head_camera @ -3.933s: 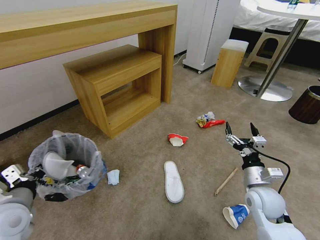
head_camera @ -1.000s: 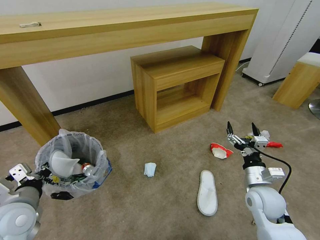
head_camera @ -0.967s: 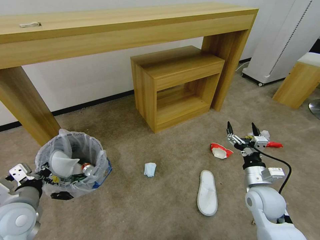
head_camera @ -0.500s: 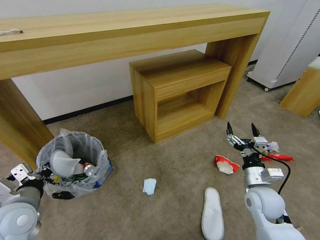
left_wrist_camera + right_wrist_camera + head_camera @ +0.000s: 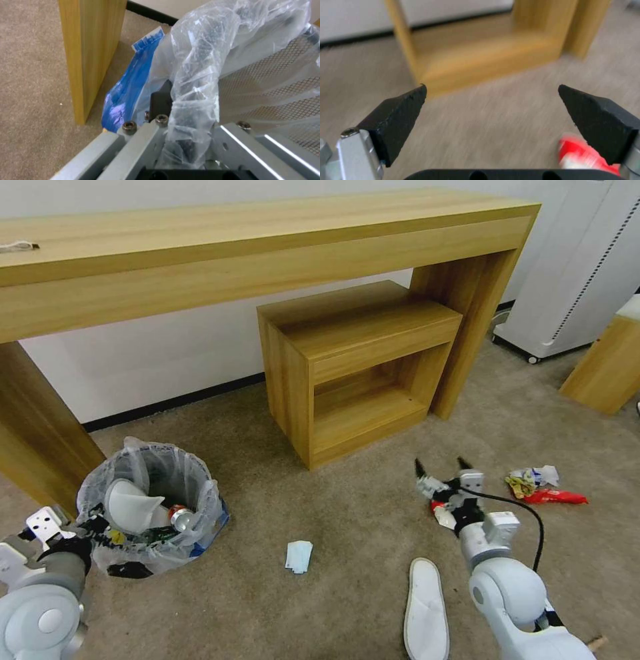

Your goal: Pick up the trash bin and place the garbage on the floor into it.

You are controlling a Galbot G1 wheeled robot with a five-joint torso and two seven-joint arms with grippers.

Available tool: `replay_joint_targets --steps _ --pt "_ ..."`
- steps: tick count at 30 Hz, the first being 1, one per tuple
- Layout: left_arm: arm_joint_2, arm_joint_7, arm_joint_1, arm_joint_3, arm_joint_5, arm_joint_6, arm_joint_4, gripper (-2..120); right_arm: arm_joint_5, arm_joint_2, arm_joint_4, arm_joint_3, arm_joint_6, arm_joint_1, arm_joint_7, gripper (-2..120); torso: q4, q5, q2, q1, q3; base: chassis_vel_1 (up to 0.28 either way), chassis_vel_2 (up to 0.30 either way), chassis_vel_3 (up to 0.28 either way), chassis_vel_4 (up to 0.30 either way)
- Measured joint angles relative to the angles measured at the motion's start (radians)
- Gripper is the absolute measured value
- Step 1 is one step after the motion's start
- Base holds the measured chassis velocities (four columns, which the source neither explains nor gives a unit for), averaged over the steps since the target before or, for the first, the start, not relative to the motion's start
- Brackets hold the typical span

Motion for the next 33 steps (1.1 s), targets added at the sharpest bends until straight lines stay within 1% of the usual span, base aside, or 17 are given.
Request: replay_joint_targets --steps 1,2,5,6,9,10,13,14,16,17,19,20,22,24,25,28,33 --pt "-0.002 0.000 0.000 0.003 0.003 0.000 -0.003 1 0.037 -0.013 0.002 -0.033 -0.050 0.010 0.008 100 0.0001 -0.0002 0.000 0.000 0.000 0.000 0.000 0.000 0.000" --pt "-0.002 0.000 0.000 0.003 0.003 0.000 -0.003 1 0.037 -0.013 0.002 -0.033 -0.050 0.010 0.008 100 0.0001 -0.0002 0.000 0.000 0.000 0.000 0.000 0.000 0.000" --pt "-0.009 -0.001 0.003 0.009 0.010 0.001 -0.014 1 0.128 -0.022 -0.010 -0.117 -0.145 0.056 0.027 100 0.0001 -0.0001 0.000 0.000 0.000 0.000 0.000 0.000 0.000" --pt "-0.009 -0.001 0.003 0.009 0.010 0.001 -0.014 1 0.128 -0.022 -0.010 -0.117 -0.145 0.056 0.027 100 0.0001 -0.0001 0.000 0.000 0.000 0.000 0.000 0.000 0.000" --pt "-0.012 -0.001 0.008 0.012 0.014 0.002 -0.025 1 0.224 -0.012 -0.034 -0.180 -0.213 0.103 0.052 100 0.0002 -0.0001 0.000 0.000 0.000 0.000 0.000 0.000 0.000" --pt "-0.012 -0.001 0.008 0.012 0.014 0.002 -0.025 1 0.224 -0.012 -0.034 -0.180 -0.213 0.103 0.052 100 0.0002 -0.0001 0.000 0.000 0.000 0.000 0.000 0.000 0.000" --pt "-0.015 -0.002 0.012 0.017 0.022 0.004 -0.034 1 0.314 0.012 -0.086 -0.265 -0.272 0.169 0.074 100 0.0001 -0.0001 0.000 0.000 0.000 0.000 0.000 0.000 0.000" --pt "-0.015 -0.002 0.012 0.017 0.022 0.004 -0.034 1 0.314 0.012 -0.086 -0.265 -0.272 0.169 0.074 100 0.0001 -0.0001 0.000 0.000 0.000 0.000 0.000 0.000 0.000" --pt "-0.020 -0.002 0.012 0.022 0.030 0.004 -0.036 1 0.356 0.029 -0.119 -0.317 -0.299 0.209 0.087 100 0.0002 -0.0001 0.000 0.000 0.000 0.000 0.000 0.000 0.000" --pt "-0.020 -0.002 0.012 0.022 0.030 0.004 -0.036 1 0.356 0.029 -0.119 -0.317 -0.299 0.209 0.087 100 0.0002 -0.0001 0.000 0.000 0.000 0.000 0.000 0.000 0.000" --pt "-0.025 -0.003 0.011 0.031 0.039 0.004 -0.036 1 0.386 0.046 -0.150 -0.363 -0.310 0.243 0.091 100 0.0002 -0.0001 0.000 0.000 0.000 0.000 0.000 0.000 0.000" --pt "-0.025 -0.003 0.011 0.031 0.039 0.004 -0.036 1 0.386 0.046 -0.150 -0.363 -0.310 0.243 0.091 100 0.0002 -0.0001 0.000 0.000 0.000 0.000 0.000 0.000 0.000" --pt "-0.031 -0.003 0.008 0.040 0.047 0.005 -0.037 1 0.431 0.065 -0.176 -0.405 -0.318 0.276 0.098 100 0.0002 -0.0002 0.000 0.000 0.000 0.000 0.000 0.000 0.000" --pt "-0.032 -0.003 0.007 0.041 0.048 0.005 -0.037 1 0.441 0.070 -0.181 -0.415 -0.319 0.283 0.100 100 0.0002 -0.0002 0.000 0.000 0.000 0.000 0.000 0.000 0.000" --pt "-0.034 -0.003 0.005 0.043 0.050 0.005 -0.041 1 0.455 0.083 -0.192 -0.438 -0.319 0.299 0.106 100 0.0002 -0.0002 0.000 0.000 0.000 0.000 0.000 0.000 0.000" --pt "-0.036 -0.003 0.005 0.044 0.051 0.006 -0.047 1 0.459 0.101 -0.210 -0.461 -0.319 0.314 0.110 100 0.0002 -0.0002 0.000 0.000 0.000 0.000 0.000 0.000 0.000" --pt "-0.038 -0.006 0.007 0.047 0.052 0.008 -0.063 1 0.451 0.159 -0.309 -0.511 -0.309 0.342 0.123 100 0.0002 -0.0001 0.000 0.000 0.000 0.000 0.000 0.000 0.000"
